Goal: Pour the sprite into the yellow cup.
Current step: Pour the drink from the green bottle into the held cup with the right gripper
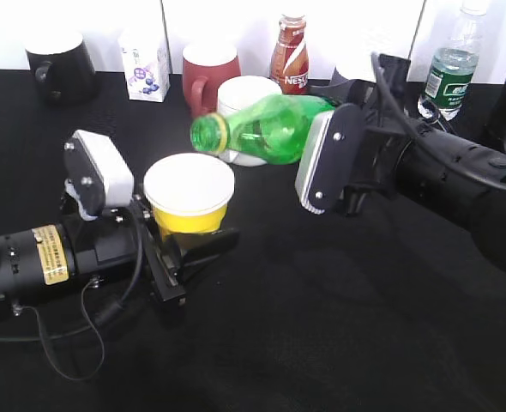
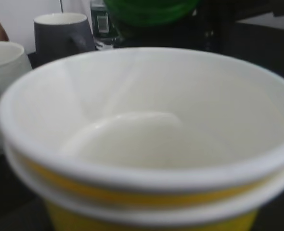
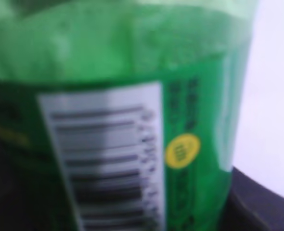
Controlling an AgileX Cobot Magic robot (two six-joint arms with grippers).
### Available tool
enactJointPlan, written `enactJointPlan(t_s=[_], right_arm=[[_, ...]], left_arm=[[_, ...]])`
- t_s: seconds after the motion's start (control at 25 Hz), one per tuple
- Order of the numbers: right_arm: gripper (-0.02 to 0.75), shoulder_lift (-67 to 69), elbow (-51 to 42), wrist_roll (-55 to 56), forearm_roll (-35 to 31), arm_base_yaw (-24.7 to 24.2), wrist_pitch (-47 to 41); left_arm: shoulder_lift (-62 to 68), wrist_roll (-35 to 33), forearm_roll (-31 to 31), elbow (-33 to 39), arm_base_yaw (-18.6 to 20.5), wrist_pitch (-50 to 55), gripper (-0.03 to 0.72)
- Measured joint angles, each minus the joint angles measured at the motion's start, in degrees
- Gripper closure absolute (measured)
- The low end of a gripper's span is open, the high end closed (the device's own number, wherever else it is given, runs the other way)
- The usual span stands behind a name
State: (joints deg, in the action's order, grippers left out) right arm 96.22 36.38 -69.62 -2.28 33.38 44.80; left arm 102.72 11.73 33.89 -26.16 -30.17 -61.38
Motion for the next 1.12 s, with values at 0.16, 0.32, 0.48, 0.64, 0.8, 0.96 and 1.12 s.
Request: enactJointPlan(t_s=[0.16,0.32,0.48,0.64,0.8,0.96,1.12], right_arm=[[0.282,0.0,0.0,-4.4,-1.2,0.0,1.3],[0.282,0.0,0.0,-8.3,-1.3,0.0,2.4],[0.282,0.0,0.0,-12.1,-1.3,0.0,4.2],[0.282,0.0,0.0,-17.1,-3.1,0.0,5.0],[0.282,0.0,0.0,-19.6,-4.0,0.0,6.4],[0.282,0.0,0.0,-19.8,-4.2,0.0,6.4],[0.282,0.0,0.0,-19.9,-5.1,0.0,6.5]], left_arm=[[0.0,0.0,1.0,0.0,0.0,0.6,0.239],[0.0,0.0,2.7,0.0,0.0,0.6,0.239],[0.0,0.0,2.6,0.0,0.0,1.4,0.239],[0.0,0.0,2.6,0.0,0.0,2.9,0.239],[0.0,0.0,2.6,0.0,0.0,3.0,0.239],[0.0,0.0,2.6,0.0,0.0,2.2,0.239],[0.0,0.0,2.6,0.0,0.0,2.2,0.239]])
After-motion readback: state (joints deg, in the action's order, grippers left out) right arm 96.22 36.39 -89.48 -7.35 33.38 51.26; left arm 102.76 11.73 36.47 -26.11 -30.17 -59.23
